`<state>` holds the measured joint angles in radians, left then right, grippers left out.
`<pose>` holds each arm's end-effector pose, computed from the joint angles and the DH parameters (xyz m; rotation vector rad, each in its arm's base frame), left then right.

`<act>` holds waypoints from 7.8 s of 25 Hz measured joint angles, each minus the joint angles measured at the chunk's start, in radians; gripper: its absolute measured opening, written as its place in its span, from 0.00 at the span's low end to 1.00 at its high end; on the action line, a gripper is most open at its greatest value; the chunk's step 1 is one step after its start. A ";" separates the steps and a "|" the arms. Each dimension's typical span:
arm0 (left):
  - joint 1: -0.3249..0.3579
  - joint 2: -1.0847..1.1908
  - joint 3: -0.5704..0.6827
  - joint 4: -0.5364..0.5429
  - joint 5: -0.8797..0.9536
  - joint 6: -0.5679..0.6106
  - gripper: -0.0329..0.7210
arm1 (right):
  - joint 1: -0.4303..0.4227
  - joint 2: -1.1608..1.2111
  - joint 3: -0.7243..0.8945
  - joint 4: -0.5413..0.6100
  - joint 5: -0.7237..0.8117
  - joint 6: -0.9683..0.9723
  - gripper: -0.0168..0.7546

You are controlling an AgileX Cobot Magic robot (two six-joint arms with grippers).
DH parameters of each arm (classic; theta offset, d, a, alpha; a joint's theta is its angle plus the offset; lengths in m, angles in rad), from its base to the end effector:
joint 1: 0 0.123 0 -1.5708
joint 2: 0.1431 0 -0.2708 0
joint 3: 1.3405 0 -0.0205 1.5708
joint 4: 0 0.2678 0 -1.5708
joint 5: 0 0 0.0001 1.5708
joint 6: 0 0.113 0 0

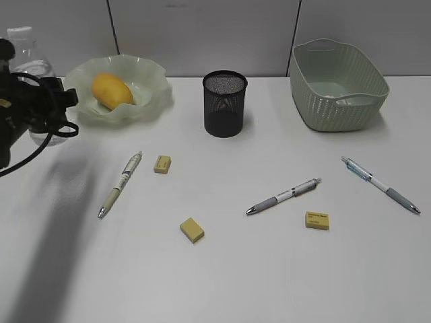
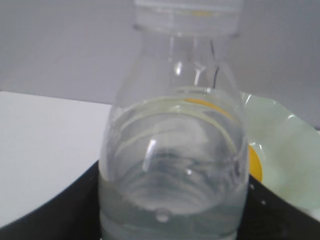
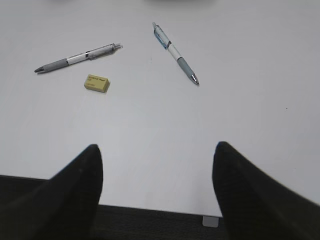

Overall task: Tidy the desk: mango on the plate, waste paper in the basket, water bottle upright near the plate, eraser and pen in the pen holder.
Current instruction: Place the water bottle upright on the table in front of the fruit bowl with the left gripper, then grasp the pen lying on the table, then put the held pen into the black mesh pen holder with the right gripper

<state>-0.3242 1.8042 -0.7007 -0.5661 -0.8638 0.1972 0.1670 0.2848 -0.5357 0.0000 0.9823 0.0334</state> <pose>0.3543 -0.0705 0.1336 -0.1807 1.7777 0.0075 0.0885 0.0149 0.2756 -0.1480 2.2123 0.1108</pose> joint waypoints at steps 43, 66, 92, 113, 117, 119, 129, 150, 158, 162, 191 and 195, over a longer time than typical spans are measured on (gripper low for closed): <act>0.002 0.312 -0.040 0.170 -0.280 -0.182 0.82 | 0.000 0.001 0.000 0.009 -0.001 0.000 0.72; 0.002 -0.149 0.173 0.401 0.285 -0.182 0.83 | 0.000 0.001 0.000 0.009 -0.001 0.000 0.72; 0.002 -0.850 -0.095 0.530 1.993 -0.182 0.65 | 0.000 0.001 0.000 0.009 -0.011 0.001 0.72; 0.002 -1.468 0.148 0.534 1.894 -0.182 0.64 | 0.000 0.556 -0.113 -0.009 -0.060 0.001 0.71; 0.002 -1.469 0.150 0.535 1.895 -0.182 0.64 | 0.000 0.780 -0.254 -0.021 -0.051 -0.024 0.68; 0.002 -1.469 0.150 0.535 1.895 -0.182 0.63 | 0.000 0.903 -0.340 -0.022 -0.038 -0.049 0.68; 0.002 -1.469 0.150 0.535 1.896 -0.182 0.62 | 0.000 1.323 -0.701 -0.038 0.032 -0.167 0.67; 0.002 -1.469 0.150 0.548 1.897 -0.182 0.62 | 0.000 1.718 -0.774 -0.135 -0.130 -0.382 0.67; 0.002 -1.469 0.150 0.550 1.897 -0.182 0.62 | -0.015 1.794 -0.775 -0.140 -0.157 -0.382 0.66; 0.002 -1.469 0.150 0.550 1.897 -0.182 0.62 | -0.018 1.823 -0.795 -0.138 -0.173 -0.382 0.62; 0.002 -1.470 0.150 0.550 1.897 -0.183 0.62 | -0.008 1.789 -0.818 -0.042 -0.154 -0.382 0.20; 0.002 -1.470 0.150 0.550 1.897 -0.183 0.62 | 0.019 1.714 -0.818 0.026 -0.149 -0.402 0.20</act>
<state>-0.3225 0.3345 -0.5507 -0.0161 1.0330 0.0143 0.1857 1.9992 -1.3541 0.0259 0.8329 -0.3684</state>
